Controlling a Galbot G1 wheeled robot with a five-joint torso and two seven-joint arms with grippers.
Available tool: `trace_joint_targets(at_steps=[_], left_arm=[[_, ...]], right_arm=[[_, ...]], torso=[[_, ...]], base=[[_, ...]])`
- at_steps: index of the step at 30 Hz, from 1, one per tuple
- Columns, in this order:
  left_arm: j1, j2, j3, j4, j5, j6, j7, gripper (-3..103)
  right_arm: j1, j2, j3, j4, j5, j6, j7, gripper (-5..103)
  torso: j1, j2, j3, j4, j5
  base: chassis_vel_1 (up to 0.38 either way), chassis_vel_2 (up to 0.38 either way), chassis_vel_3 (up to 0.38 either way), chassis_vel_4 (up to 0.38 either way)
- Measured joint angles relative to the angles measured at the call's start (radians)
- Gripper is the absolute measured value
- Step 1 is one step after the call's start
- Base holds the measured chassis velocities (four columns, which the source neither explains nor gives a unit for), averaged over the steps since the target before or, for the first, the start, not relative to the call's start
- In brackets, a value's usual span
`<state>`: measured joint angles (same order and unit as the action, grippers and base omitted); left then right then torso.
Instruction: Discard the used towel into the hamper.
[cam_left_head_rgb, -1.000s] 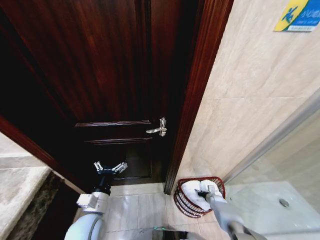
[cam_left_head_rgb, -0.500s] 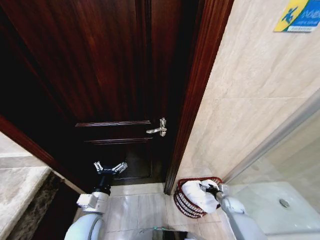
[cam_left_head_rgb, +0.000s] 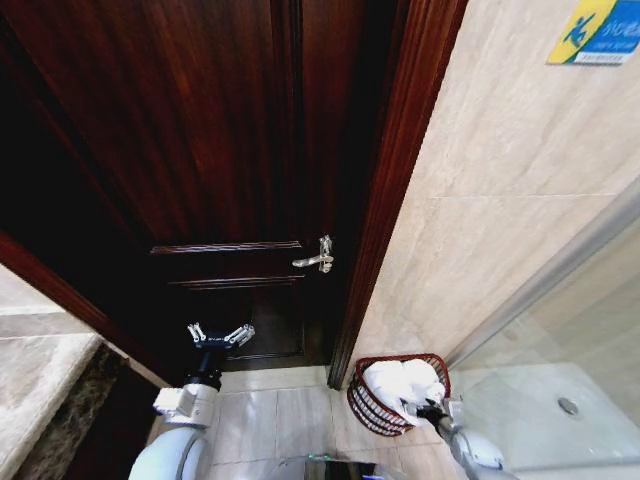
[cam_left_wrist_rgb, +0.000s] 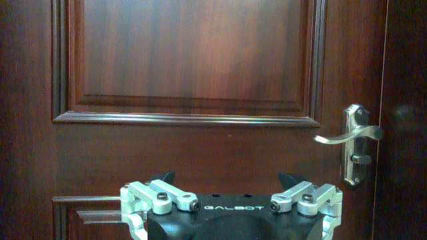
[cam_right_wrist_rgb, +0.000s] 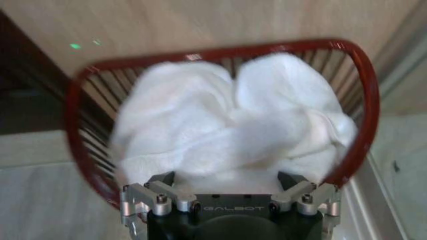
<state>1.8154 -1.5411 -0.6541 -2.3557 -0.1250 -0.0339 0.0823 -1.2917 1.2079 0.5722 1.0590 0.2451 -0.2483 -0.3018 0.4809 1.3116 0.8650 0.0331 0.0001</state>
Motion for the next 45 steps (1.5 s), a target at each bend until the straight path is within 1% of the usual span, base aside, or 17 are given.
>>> trace_joint_targets(at_steps=[1, 4, 6, 12, 14, 18, 21, 22, 26, 31, 35, 38, 39, 42, 43, 44, 45], left_arm=[[0.0, 0.0, 0.0, 0.0, 0.0, 0.0, 0.0, 100], [0.0, 0.0, 0.0, 0.0, 0.0, 0.0, 0.0, 100], [0.0, 0.0, 0.0, 0.0, 0.0, 0.0, 0.0, 100], [0.0, 0.0, 0.0, 0.0, 0.0, 0.0, 0.0, 100], [0.0, 0.0, 0.0, 0.0, 0.0, 0.0, 0.0, 100], [0.0, 0.0, 0.0, 0.0, 0.0, 0.0, 0.0, 100], [0.0, 0.0, 0.0, 0.0, 0.0, 0.0, 0.0, 100], [0.0, 0.0, 0.0, 0.0, 0.0, 0.0, 0.0, 100], [0.0, 0.0, 0.0, 0.0, 0.0, 0.0, 0.0, 100], [0.0, 0.0, 0.0, 0.0, 0.0, 0.0, 0.0, 100], [0.0, 0.0, 0.0, 0.0, 0.0, 0.0, 0.0, 100], [0.0, 0.0, 0.0, 0.0, 0.0, 0.0, 0.0, 100], [0.0, 0.0, 0.0, 0.0, 0.0, 0.0, 0.0, 100], [0.0, 0.0, 0.0, 0.0, 0.0, 0.0, 0.0, 100], [0.0, 0.0, 0.0, 0.0, 0.0, 0.0, 0.0, 100], [0.0, 0.0, 0.0, 0.0, 0.0, 0.0, 0.0, 100], [0.0, 0.0, 0.0, 0.0, 0.0, 0.0, 0.0, 100]], right_arm=[[0.033, 0.001, -0.002, -0.065, -0.008, 0.012, -0.005, 100], [0.063, 0.002, -0.004, -0.117, -0.017, 0.023, -0.01, 100], [0.11, 0.008, -0.013, -0.19, -0.026, 0.037, -0.018, 100], [0.181, 0.022, -0.025, -0.248, -0.038, 0.051, -0.026, 100], [0.209, 0.03, -0.028, -0.271, -0.043, 0.056, -0.026, 100], [0.276, 0.05, -0.033, -0.347, -0.061, 0.072, -0.025, 100], [0.352, 0.081, -0.03, -0.471, -0.073, 0.095, -0.019, 100], [0.352, 0.081, -0.03, -0.471, -0.073, 0.095, -0.019, 100], [0.416, 0.116, -0.019, -0.592, -0.088, 0.128, -0.009, 100], [0.436, 0.138, -0.014, -0.629, -0.086, 0.143, 0.002, 100], [0.402, 0.139, -0.01, -0.558, -0.078, 0.11, 0.001, 100], [0.321, 0.118, -0.008, -0.377, -0.044, 0.048, -0.007, 100], [0.321, 0.118, -0.008, -0.377, -0.044, 0.048, -0.007, 100], [0.218, 0.085, -0.004, -0.147, 0.013, -0.035, 0.001, 100], [0.218, 0.085, -0.004, -0.147, 0.013, -0.035, 0.001, 100], [0.182, 0.076, 0.0, -0.07, 0.03, -0.056, 0.008, 100], [0.117, 0.066, 0.011, 0.051, 0.054, -0.08, 0.024, 100]], torso=[[0.0, 0.0, 0.0, 0.0001, -0.0001], [0.0, 0.0, 0.0, 0.0006, -0.0003], [0.0, 0.0, 0.0, -0.0004, 0.0], [0.0, 0.0, 0.0, 0.0, 0.0001], [0.0, 0.0, 0.0, -0.0002, -0.0003], [0.0, 0.0, 0.0, -0.0001, -0.0003], [0.0, 0.0, 0.0, -0.0002, -0.0002], [0.0, 0.0, 0.0, -0.0002, -0.0002], [0.0, 0.0, 0.0, -0.0001, -0.0003], [0.0, 0.0, 0.0, -0.0001, -0.0002], [0.0, 0.0, 0.0, -0.0001, 0.0], [0.0, 0.0, 0.0, 0.0, 0.0006], [0.0, 0.0, 0.0, 0.0, 0.0006], [0.0, 0.0, 0.0, 0.0002, 0.0002], [0.0, 0.0, 0.0, 0.0002, 0.0002], [0.0, 0.0, 0.0, 0.0, 0.0005], [0.0, 0.0, 0.0, 0.0004, -0.0003]], base=[[0.0, 0.0, 0.0, 0.0], [0.0, 0.0, 0.0, 0.0], [0.0, 0.0, 0.0, 0.0], [0.0, 0.0, 0.0, 0.0], [0.0, 0.0, 0.0, 0.0], [0.0, 0.0, 0.0, 0.0], [0.0, 0.0, 0.0, 0.0], [0.0, 0.0, 0.0, 0.0], [0.0, 0.0, 0.0, 0.0], [0.0, 0.0, 0.0, 0.0], [0.0, 0.0, 0.0, 0.0], [0.0, 0.0, 0.0, 0.0], [0.0, 0.0, 0.0, 0.0], [0.0, 0.0, 0.0, 0.0], [0.0, 0.0, 0.0, 0.0], [0.0, 0.0, 0.0, 0.0], [0.0, 0.0, 0.0, 0.0]])
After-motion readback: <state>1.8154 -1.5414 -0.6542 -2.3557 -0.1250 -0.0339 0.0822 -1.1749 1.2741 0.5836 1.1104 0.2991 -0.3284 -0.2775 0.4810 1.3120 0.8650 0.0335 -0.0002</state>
